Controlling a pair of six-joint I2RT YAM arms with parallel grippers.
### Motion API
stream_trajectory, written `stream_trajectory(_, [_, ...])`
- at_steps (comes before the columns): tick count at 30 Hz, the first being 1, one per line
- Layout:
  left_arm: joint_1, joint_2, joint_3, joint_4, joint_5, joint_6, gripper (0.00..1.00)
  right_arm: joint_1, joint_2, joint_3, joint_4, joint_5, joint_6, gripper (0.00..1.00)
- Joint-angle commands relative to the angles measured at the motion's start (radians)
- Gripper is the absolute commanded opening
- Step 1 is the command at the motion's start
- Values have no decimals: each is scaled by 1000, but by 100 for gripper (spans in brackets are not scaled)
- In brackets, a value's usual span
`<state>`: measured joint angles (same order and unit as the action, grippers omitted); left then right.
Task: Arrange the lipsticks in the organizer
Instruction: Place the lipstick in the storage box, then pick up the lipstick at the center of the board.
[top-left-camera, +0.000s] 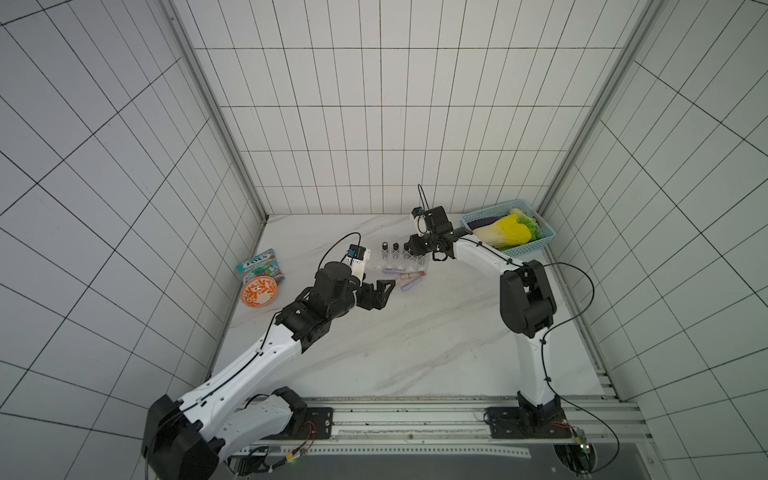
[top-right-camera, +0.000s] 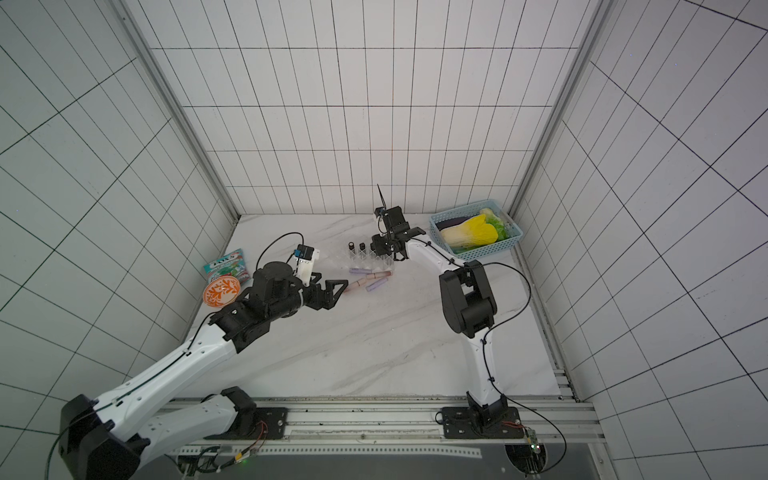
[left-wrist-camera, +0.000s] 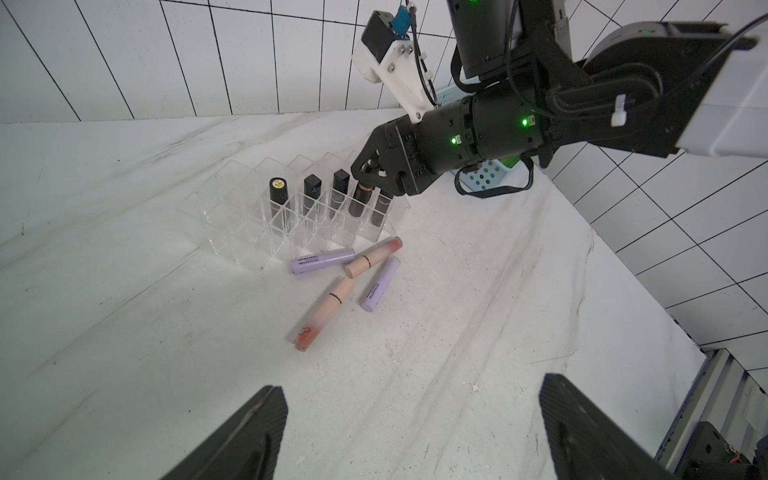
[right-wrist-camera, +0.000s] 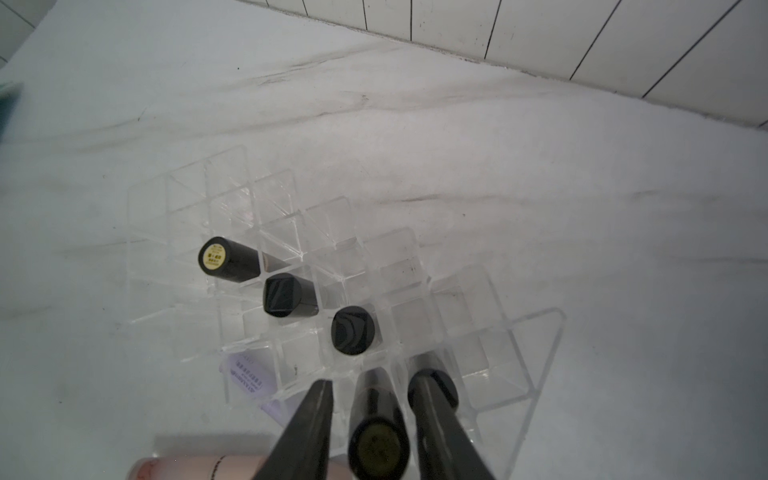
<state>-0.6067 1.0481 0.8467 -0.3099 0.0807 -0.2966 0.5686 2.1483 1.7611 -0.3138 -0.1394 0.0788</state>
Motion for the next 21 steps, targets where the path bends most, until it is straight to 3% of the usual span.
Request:
stream_trajectory(1, [6,-10,-7,20,9,0,93,-2,-30,8,-8,-11,-5,51])
stream_trajectory(3, [7,-6,-10,22,7,0,94,-1,-62,-10,-3,-19,2,58])
stream_trajectory(6, [12,21,-14,26,4,3,94,-1,-143,-71,14,-35,13,59])
stream_trajectory(15, [13,268,56,-8,43,70,93,-10,-544,-443,19,7,38,55])
stream_trajectory(21, [10,468,193,-57,117,103,83,-46,-758,-650,4,41,62,53])
